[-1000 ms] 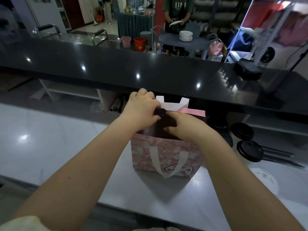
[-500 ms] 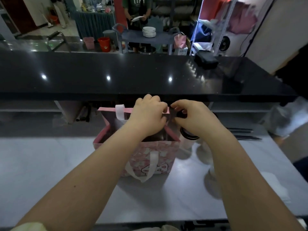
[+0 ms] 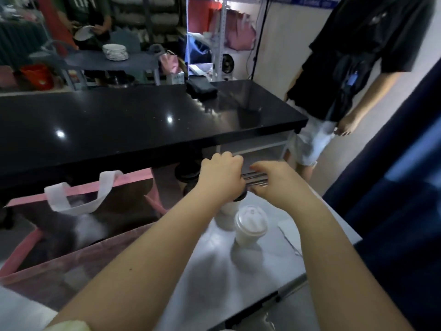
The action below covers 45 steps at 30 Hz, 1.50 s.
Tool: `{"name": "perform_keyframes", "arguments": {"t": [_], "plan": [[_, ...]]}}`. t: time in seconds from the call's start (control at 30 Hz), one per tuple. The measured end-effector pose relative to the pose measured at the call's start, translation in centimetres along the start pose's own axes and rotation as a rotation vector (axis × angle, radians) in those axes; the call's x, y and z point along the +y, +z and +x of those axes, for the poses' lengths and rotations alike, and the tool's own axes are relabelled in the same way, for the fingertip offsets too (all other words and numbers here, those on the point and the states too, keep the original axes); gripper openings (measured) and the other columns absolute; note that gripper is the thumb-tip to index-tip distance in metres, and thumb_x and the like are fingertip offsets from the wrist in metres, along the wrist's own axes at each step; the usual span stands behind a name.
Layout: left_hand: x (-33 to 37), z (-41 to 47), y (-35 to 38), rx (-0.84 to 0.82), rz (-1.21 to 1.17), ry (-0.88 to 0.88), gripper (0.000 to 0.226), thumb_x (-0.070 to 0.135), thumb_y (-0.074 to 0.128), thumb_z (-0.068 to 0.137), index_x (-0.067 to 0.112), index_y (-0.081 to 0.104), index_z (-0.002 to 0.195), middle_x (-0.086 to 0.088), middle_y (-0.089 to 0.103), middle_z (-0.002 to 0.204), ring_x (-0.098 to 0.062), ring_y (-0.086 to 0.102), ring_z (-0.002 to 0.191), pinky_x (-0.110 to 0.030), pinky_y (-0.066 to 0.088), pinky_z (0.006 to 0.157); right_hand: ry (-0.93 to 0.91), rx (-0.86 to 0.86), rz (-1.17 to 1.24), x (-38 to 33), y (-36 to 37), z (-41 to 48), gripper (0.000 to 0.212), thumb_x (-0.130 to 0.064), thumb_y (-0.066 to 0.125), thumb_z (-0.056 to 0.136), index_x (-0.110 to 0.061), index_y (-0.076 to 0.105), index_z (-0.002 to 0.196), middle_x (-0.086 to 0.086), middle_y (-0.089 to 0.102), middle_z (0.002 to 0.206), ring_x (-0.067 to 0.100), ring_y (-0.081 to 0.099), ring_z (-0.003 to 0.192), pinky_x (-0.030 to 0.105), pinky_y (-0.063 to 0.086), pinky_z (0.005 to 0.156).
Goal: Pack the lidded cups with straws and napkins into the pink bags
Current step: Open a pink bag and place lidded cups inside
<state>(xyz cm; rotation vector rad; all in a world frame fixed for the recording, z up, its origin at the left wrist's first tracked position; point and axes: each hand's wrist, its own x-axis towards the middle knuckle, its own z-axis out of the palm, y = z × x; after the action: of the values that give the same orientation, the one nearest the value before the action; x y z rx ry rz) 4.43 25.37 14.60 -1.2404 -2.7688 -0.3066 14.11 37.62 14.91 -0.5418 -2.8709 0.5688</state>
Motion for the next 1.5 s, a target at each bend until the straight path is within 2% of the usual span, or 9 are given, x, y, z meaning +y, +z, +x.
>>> {"name": "perform_keyframes", "arguments": {"t": [0.27, 0.47, 0.57, 0.67, 0.77, 0.93, 1.07, 1.17, 1.5], "plan": [[1.7, -0.7, 7.5, -0.164, -0.122, -0.042, 0.036, 0.033, 0.053, 0.089, 0.021, 0.052, 0.123, -0.004, 0.053, 0.121, -0.029, 0.047, 0.113, -0.042, 0.038, 0.089, 0.122, -0.150, -0.130, 5.0, 5.7, -3.3, 0.073, -0.048, 0.070, 0.080, -0.031, 0.038, 0.144, -0.006, 0.040, 0.147, 0.022, 0.032, 0.133, 0.037, 0.035, 0.104], [-0.3, -2.7, 11.4, -0.156, -0.194, -0.069, 0.033, 0.033, 0.053, 0.090, 0.022, 0.057, 0.120, 0.000, 0.056, 0.119, -0.026, 0.048, 0.115, -0.038, 0.038, 0.088, 0.152, -0.233, -0.085, 6.1, 9.2, -3.5, 0.094, -0.059, 0.070, 0.074, -0.033, 0.022, 0.151, -0.001, 0.015, 0.160, 0.030, 0.004, 0.146, 0.044, 0.019, 0.116], [-0.6, -3.3, 12.3, -0.118, -0.245, -0.079, 0.029, 0.032, 0.053, 0.092, 0.021, 0.060, 0.118, 0.001, 0.059, 0.117, -0.025, 0.049, 0.114, -0.036, 0.038, 0.089, 0.127, -0.248, -0.010, 5.4, 10.6, -3.2, 0.098, -0.061, 0.070, 0.070, -0.030, 0.024, 0.150, 0.000, 0.023, 0.156, 0.030, 0.012, 0.144, 0.043, 0.026, 0.113], [-0.6, -3.5, 12.7, -0.131, -0.257, -0.087, 0.030, 0.033, 0.051, 0.094, 0.021, 0.062, 0.119, -0.001, 0.059, 0.120, -0.025, 0.048, 0.116, -0.038, 0.040, 0.093, 0.086, -0.243, 0.005, 4.8, 11.7, -3.2, 0.091, -0.054, 0.073, 0.069, -0.027, 0.029, 0.144, -0.002, 0.036, 0.141, 0.026, 0.030, 0.130, 0.037, 0.040, 0.095], [-0.6, -3.4, 12.4, -0.133, -0.258, -0.076, 0.030, 0.035, 0.050, 0.096, 0.020, 0.062, 0.119, -0.002, 0.059, 0.119, -0.026, 0.048, 0.116, -0.038, 0.041, 0.093, 0.091, -0.227, 0.015, 4.7, 11.8, -3.4, 0.079, -0.048, 0.073, 0.070, -0.027, 0.034, 0.136, -0.001, 0.039, 0.130, 0.026, 0.038, 0.118, 0.036, 0.041, 0.083], [-0.8, -2.1, 10.2, -0.042, -0.228, -0.072, 0.033, 0.042, 0.050, 0.097, 0.021, 0.060, 0.120, -0.003, 0.059, 0.117, -0.029, 0.048, 0.114, -0.041, 0.041, 0.090, 0.086, -0.163, -0.014, 5.5, 8.8, -3.1, 0.090, -0.044, 0.078, 0.070, -0.026, 0.028, 0.142, 0.002, 0.028, 0.139, 0.028, 0.030, 0.123, 0.038, 0.039, 0.096], [-0.6, -0.8, 7.3, -0.022, -0.182, -0.056, 0.032, 0.032, 0.052, 0.094, 0.022, 0.057, 0.124, -0.001, 0.055, 0.121, -0.028, 0.046, 0.116, -0.041, 0.038, 0.093, 0.063, -0.063, -0.081, 5.4, 5.3, -2.7, 0.090, -0.045, 0.078, 0.069, -0.031, 0.026, 0.142, 0.002, 0.023, 0.139, 0.026, 0.027, 0.124, 0.036, 0.038, 0.093], [-0.7, -0.5, 4.2, 0.059, -0.204, -0.030, 0.027, 0.029, 0.052, 0.093, 0.024, 0.062, 0.118, 0.001, 0.059, 0.116, -0.026, 0.051, 0.112, -0.041, 0.040, 0.090, 0.017, 0.030, -0.098, 4.3, 2.9, -2.0, 0.095, -0.047, 0.076, 0.072, -0.030, 0.022, 0.147, 0.003, 0.023, 0.142, 0.025, 0.023, 0.129, 0.036, 0.033, 0.102], [-7.8, -4.0, -5.0, 0.198, -0.054, -0.190, 0.033, 0.031, 0.054, 0.093, 0.027, 0.059, 0.126, -0.001, 0.058, 0.126, -0.028, 0.050, 0.116, -0.044, 0.042, 0.091, -0.386, 0.167, 0.085, -6.1, -0.7, 1.5, 0.092, -0.040, 0.082, 0.069, -0.032, 0.034, 0.147, -0.004, 0.030, 0.148, 0.020, 0.025, 0.132, 0.039, 0.030, 0.111]]}}
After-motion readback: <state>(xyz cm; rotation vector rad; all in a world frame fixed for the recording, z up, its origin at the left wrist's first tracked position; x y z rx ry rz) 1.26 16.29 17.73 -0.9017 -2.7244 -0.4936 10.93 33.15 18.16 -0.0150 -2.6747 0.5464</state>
